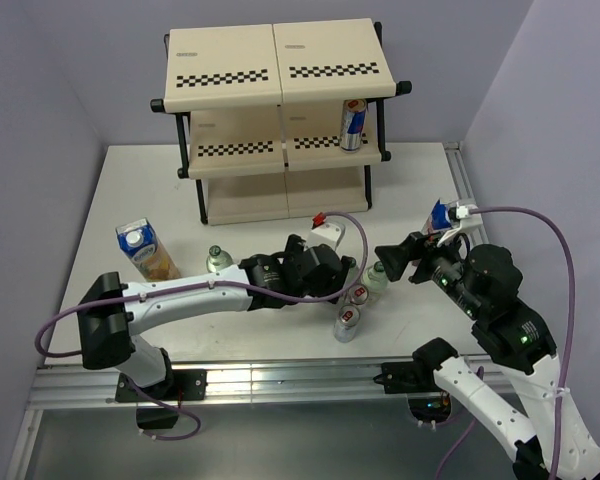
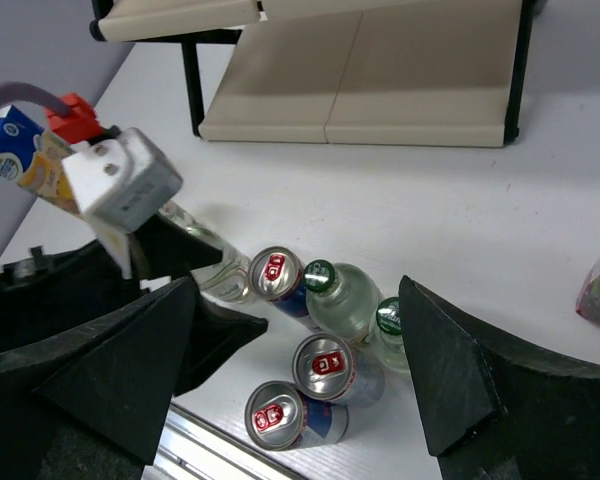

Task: Place and organize the beverage onto the shelf
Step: Pick up the drink from the center of the board.

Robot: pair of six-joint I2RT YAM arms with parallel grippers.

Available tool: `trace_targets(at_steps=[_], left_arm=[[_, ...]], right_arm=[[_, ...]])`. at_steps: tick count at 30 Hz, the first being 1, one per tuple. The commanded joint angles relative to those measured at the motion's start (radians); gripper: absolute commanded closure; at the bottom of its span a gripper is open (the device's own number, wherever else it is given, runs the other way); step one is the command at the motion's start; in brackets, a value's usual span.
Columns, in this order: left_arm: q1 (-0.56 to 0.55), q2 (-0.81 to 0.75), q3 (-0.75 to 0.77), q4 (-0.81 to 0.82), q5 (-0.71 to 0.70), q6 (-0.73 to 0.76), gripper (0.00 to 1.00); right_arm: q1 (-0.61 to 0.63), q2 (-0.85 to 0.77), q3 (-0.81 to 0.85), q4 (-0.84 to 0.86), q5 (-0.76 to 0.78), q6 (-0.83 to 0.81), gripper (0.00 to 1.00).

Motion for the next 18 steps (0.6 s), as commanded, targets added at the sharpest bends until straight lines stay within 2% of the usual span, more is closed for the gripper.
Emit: trace_targets(at_steps=[1,4,8,16,18], left_arm=[[0.007,0.012,-0.030,0.126,-0.057,-0.015,0.06],[0.026,0.032,-0.053,0.172,-0.060,-0.018,0.12],[0.034,0.068,-0.064,0.224,-0.055,-0.004,0.26],[0.038,0.125,-0.052,0.272,-0.103,-0.003,0.25],[0.038,0.138,-0.050,0.278,-0.112,-0.001,0.31]], right_arm=[[0.005,-0.017,-0.013,0.040,-0.043,-0.011,0.11],[0.005,-0.020,-0.015,0.041,-0.057,-0.012,0.11],[0.005,-0.026,-0.021,0.051,-0.082,-0.014,0.11],[0.005,-0.029,-0.041,0.074,-0.109,-0.018,0.11],[0.005,-0.024,-0.044,0.075,-0.115,-0.021,0.11]])
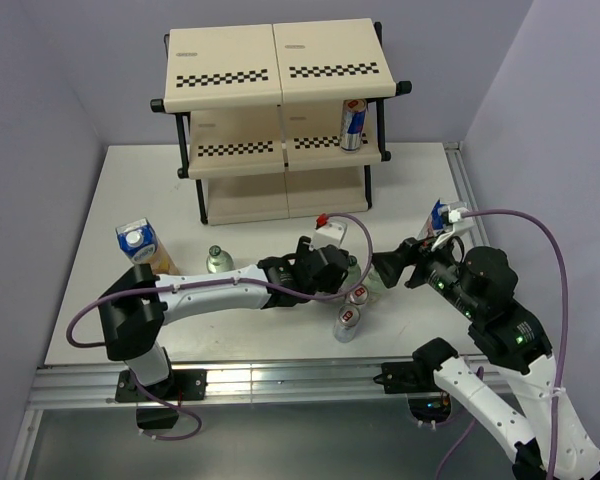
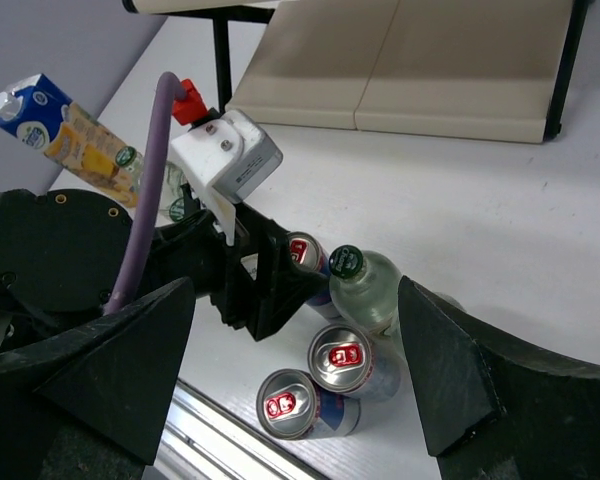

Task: Place and organize the beverage onto the shelf
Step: Pick up the drink from the center of the board.

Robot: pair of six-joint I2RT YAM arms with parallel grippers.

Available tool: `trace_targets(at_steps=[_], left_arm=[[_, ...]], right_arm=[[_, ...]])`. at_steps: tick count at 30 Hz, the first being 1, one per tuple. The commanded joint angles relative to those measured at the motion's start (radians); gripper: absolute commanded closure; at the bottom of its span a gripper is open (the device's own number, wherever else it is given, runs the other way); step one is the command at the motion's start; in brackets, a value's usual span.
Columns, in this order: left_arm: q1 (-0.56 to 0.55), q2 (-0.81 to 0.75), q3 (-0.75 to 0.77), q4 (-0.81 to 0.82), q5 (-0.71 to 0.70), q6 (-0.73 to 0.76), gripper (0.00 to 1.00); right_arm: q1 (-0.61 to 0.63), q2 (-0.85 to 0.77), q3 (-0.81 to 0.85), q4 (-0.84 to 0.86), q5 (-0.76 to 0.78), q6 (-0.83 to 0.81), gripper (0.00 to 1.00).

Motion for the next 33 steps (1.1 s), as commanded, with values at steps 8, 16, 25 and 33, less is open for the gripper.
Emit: trace_targets(at_steps=[8,16,25,33], left_arm=[[0.002,-0.025,0.016,0.048,-0.071,-0.014,0.99],[-0.004,-0.157,0.074,-0.026,-0.065,0.017,1.00],[-0.008,-0.298,0.222,-0.211,-0.008,0.069,1.00],[-0.001,-0.357,0.458,-0.470,0.118,0.159,1.00]], right_arm=[[0.005,-0.003,-0.029,0.083,-0.046,-0.022,0.11],[0.005,-0.025,-0.077,0.200,-0.100,-0.039,0.09],[0.005,-0.031,-0.164,0.413,-0.375,-0.123,0.09],[0.016,0.122,-0.233,0.661,-0.514,-0.134,0.10]])
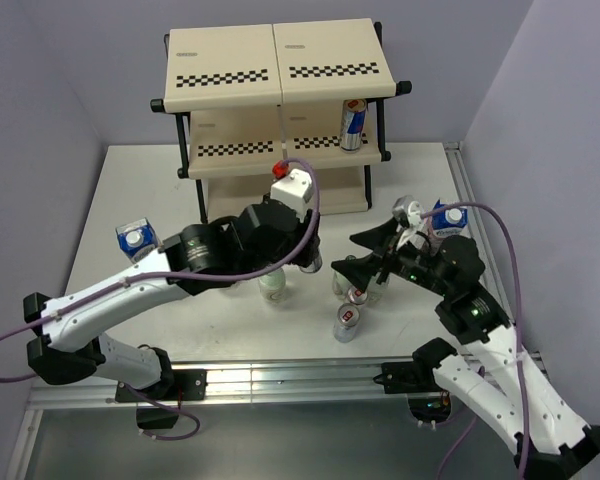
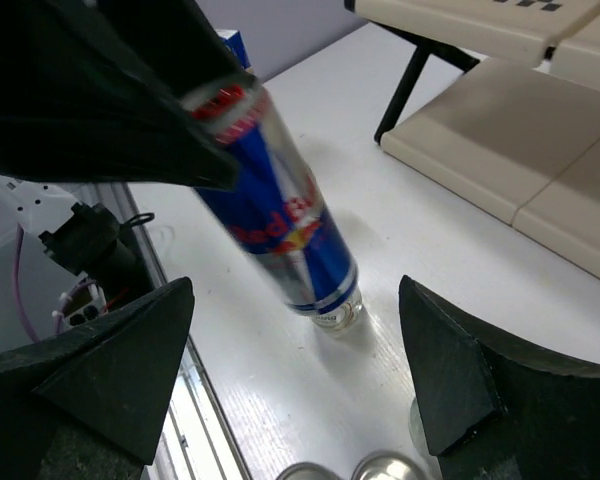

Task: Place and organize the beverage onto the shelf
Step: Pick up the drink from the center of the board.

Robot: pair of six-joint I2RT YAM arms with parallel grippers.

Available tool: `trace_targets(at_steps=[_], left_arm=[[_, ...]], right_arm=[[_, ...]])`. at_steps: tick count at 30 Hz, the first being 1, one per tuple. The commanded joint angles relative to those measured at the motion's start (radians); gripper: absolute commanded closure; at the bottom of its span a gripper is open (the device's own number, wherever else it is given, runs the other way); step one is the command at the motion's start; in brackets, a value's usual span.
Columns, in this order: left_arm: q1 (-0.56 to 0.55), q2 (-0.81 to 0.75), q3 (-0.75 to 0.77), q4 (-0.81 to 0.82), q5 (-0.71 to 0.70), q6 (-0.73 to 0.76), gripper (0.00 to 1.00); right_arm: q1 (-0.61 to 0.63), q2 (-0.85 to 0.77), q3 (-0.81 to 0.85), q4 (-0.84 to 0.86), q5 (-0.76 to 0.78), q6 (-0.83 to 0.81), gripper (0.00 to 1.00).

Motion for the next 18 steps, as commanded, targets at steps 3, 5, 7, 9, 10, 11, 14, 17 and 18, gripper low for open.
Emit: trace_targets(at_steps=[3,5,7,9,10,11,14,17,18], left_arm=[[0.049,-0.052,0.202,-0.148,0.219,0.120,1.00],[0.105,-0.046,0.241,-0.197,0.327,0.154,1.00],[0.133,-0.042,0.289,-0.223,0.370,0.184,1.00],[0.161,-0.031,0.333,-0.266,0.402,0.197,1.00],[0.167,-0.023,0.345,-0.285,0.414,0.212,1.00],[0.176,-0.019,0.365,-0.291,0.434,0.216,1.00],[0.181,-0.008,0.402,-0.320,0.473,0.236,1.00],[0.181,0.012,0.445,-0.370,0.441,0.247,1.00],[0.181,0.018,0.453,-0.383,0.436,0.249,1.00]], right_arm=[[0.088,0.099,0.008,0.216,0.064,-0.079,0.11],[0.207,0.124,0.029,0.213,0.148,-0.149,0.11],[0.287,0.179,0.077,0.196,0.235,-0.186,0.12],[0.379,0.219,0.103,0.199,0.298,-0.198,0.13],[0.404,0.227,0.106,0.215,0.307,-0.206,0.13],[0.440,0.236,0.109,0.226,0.323,-0.208,0.13],[0.483,0.263,0.109,0.269,0.405,-0.208,0.15],[0.536,0.288,0.112,0.288,0.536,-0.240,0.15],[0.554,0.297,0.108,0.303,0.551,-0.246,0.15]])
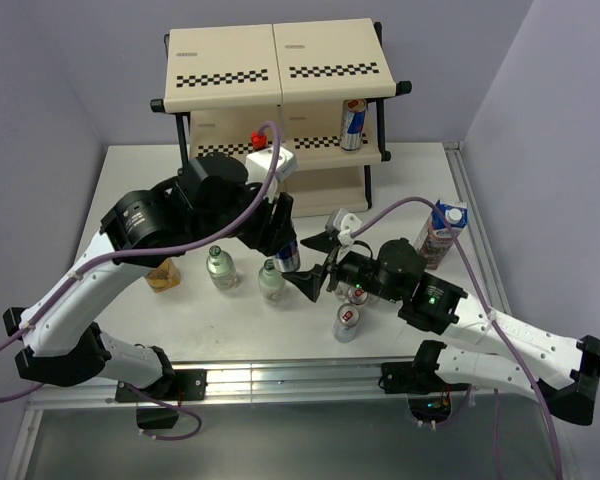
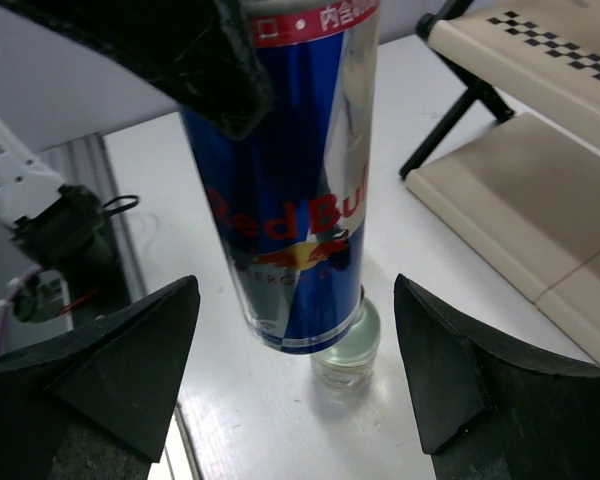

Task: Place and organize the beverage onto the shelf
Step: Pick up the drink from the center of the board.

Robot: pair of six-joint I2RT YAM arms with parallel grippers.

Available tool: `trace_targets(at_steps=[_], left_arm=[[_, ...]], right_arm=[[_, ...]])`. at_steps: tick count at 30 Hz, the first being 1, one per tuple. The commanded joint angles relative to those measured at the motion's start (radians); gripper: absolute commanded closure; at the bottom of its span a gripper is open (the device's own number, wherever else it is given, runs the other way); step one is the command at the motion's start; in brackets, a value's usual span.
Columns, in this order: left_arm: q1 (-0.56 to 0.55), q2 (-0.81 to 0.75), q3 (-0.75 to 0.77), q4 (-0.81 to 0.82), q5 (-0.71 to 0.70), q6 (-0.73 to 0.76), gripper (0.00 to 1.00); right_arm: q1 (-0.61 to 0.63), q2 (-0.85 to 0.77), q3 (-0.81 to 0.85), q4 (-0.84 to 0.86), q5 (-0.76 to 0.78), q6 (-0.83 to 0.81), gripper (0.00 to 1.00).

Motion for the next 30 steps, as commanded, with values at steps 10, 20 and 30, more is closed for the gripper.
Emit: trace_targets(at_steps=[10,20,30], left_arm=[[0.002,0.027,0.113,-0.038,0.045,0.064,1.00],[0.002,0.029,0.125,-0.040,0.052,0.075,1.00],[0.002,-0.007,0.098,-0.006,-0.015,0.059,0.31]], right_arm=[[0.127,0.119,0.069,0.140,0.277,-0.027,0.24],[0.184,0.225,0.155,0.126,0.305,-0.043,0.73],[0.195,0.150,0.041,0.424,0.240,0.021,1.00]])
